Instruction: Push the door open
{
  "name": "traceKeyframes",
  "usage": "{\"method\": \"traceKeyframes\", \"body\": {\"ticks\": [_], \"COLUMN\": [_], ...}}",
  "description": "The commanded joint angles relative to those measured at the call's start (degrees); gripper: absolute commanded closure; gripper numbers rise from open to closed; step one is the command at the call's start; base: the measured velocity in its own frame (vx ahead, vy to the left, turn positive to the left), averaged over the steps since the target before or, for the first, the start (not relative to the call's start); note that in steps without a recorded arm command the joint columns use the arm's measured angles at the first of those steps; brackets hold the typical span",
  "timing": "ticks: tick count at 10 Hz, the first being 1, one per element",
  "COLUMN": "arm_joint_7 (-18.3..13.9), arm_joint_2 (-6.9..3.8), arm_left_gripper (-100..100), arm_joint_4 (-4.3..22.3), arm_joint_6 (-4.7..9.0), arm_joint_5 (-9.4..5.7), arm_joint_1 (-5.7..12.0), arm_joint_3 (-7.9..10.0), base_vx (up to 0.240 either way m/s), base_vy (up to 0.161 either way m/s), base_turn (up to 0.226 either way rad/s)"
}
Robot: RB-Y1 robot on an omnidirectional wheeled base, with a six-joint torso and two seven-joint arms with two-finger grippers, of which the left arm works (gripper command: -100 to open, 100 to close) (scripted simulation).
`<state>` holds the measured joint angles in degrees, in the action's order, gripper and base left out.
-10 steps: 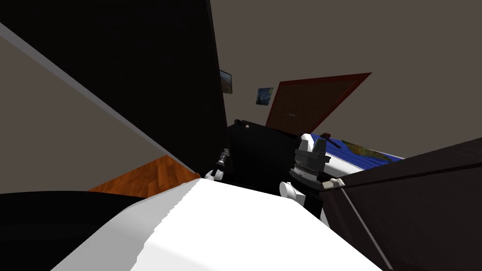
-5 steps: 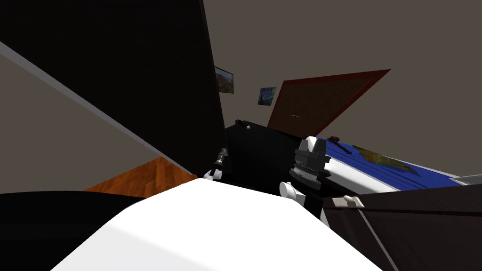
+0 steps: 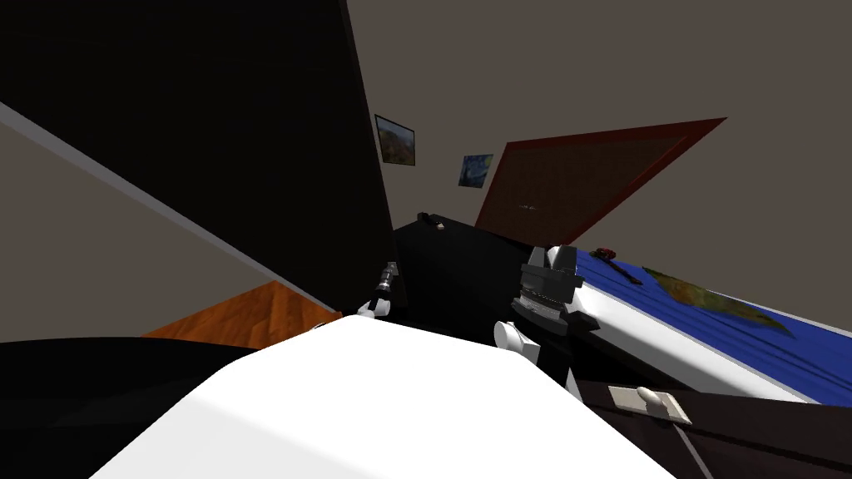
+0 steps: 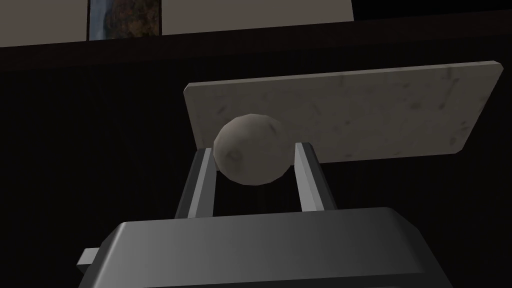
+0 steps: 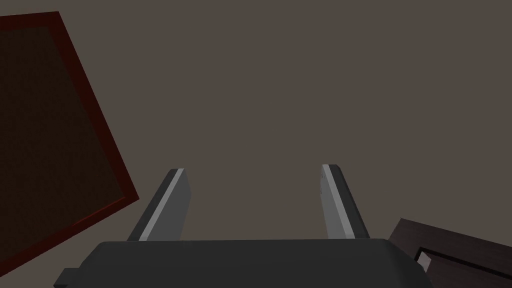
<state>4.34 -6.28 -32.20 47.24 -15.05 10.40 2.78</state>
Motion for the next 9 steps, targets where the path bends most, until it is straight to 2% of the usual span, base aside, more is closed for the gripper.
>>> {"method": "traceKeyframes", "body": {"ticks": [1, 2, 3, 6, 7, 9], "arm_joint_7": [0.5, 0.5, 0.8, 1.1, 0.9, 1.3], "arm_joint_2": [-0.47, -0.47, -0.55, -0.62, -0.54, -0.91], "arm_left_gripper": [100, 100, 100, 100, 100, 100], "arm_joint_4": [-0.4, -0.4, -0.3, -0.1, 1.0, 1.3], "arm_joint_6": [-0.21, -0.21, -0.21, -0.22, 0.16, 0.45], "arm_joint_5": [-0.66, -0.66, -1.15, -1.64, -1.5, -2.26], "arm_joint_1": [-0.05, -0.05, 0.0, 0.04, 0.28, 0.39], "arm_joint_3": [1.38, 1.38, 2.35, 3.32, 3.04, 4.13], "base_vx": [0.201, 0.134, 0.176, 0.15, 0.071, 0.15], "base_vy": [-0.071, -0.054, -0.064, -0.063, -0.024, -0.018], "base_turn": [0.075, 0.029, 0.038, 0.059, 0.029, 0.031]}}
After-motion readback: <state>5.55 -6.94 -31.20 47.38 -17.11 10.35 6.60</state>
